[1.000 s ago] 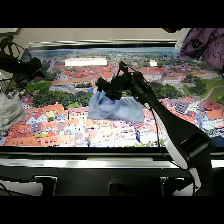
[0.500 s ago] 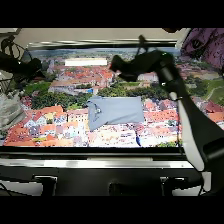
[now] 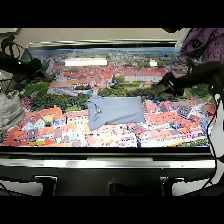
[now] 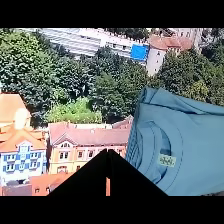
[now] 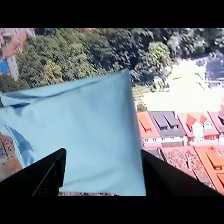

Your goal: Fold the clothes and pants, and hang the long-sleeved shirts on hangers.

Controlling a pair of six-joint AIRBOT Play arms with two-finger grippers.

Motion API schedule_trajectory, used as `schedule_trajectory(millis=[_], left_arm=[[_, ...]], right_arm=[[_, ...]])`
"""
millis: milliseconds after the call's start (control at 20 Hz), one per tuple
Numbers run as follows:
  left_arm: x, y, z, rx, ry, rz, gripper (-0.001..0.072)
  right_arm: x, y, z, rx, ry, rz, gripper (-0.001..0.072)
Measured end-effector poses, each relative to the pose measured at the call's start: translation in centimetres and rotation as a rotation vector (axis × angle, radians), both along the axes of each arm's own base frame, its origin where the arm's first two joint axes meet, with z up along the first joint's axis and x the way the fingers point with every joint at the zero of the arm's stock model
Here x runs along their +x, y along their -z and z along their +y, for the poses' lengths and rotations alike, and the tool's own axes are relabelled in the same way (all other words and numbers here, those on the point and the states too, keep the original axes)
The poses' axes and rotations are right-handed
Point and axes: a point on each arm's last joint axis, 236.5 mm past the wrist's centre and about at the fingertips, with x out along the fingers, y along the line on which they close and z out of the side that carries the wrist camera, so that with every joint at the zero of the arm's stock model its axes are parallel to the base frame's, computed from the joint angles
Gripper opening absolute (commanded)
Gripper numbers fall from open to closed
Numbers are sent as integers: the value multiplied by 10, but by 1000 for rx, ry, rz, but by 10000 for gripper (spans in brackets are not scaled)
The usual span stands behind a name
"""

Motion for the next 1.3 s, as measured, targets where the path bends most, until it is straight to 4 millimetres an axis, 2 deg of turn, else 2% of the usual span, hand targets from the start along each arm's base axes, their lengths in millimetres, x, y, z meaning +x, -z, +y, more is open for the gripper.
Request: schedule_trajectory(millis=[200, 300, 400, 450, 550, 600, 650, 700, 800, 950, 1100, 1300], left_arm=[[0, 0, 0, 2, 4, -1, 20], [0, 0, 0, 2, 4, -1, 20], [0, 0, 0, 2, 5, -2, 20], [0, 0, 0, 3, 6, -2, 20], [0, 0, 0, 3, 6, -2, 21], [0, 0, 0, 3, 6, -2, 20], [0, 0, 0, 3, 6, -2, 20], [0, 0, 0, 2, 6, -2, 20], [0, 0, 0, 2, 6, -2, 20], [0, 0, 0, 2, 6, -2, 20], [0, 0, -1, 2, 9, -2, 21], [0, 0, -4, 2, 14, -1, 20]], right_arm=[[-21, 66, 22, 99, -75, 94, 509], [-27, 89, 40, 128, -112, 121, 505], [-30, 108, 57, 138, -140, 137, 461], [-31, 115, 66, 140, -152, 143, 424], [-34, 124, 83, 144, -176, 150, 263], [-35, 128, 89, 142, -188, 151, 128], [-36, 131, 95, 137, -199, 152, 31], [-38, 131, 100, 138, -208, 153, 30], [-34, 123, 104, 132, -216, 132, 29], [-7, 82, 99, 120, -180, 48, 29], [27, 33, 78, 96, -101, -37, 29], [66, -36, 37, 79, 47, -139, 29]])
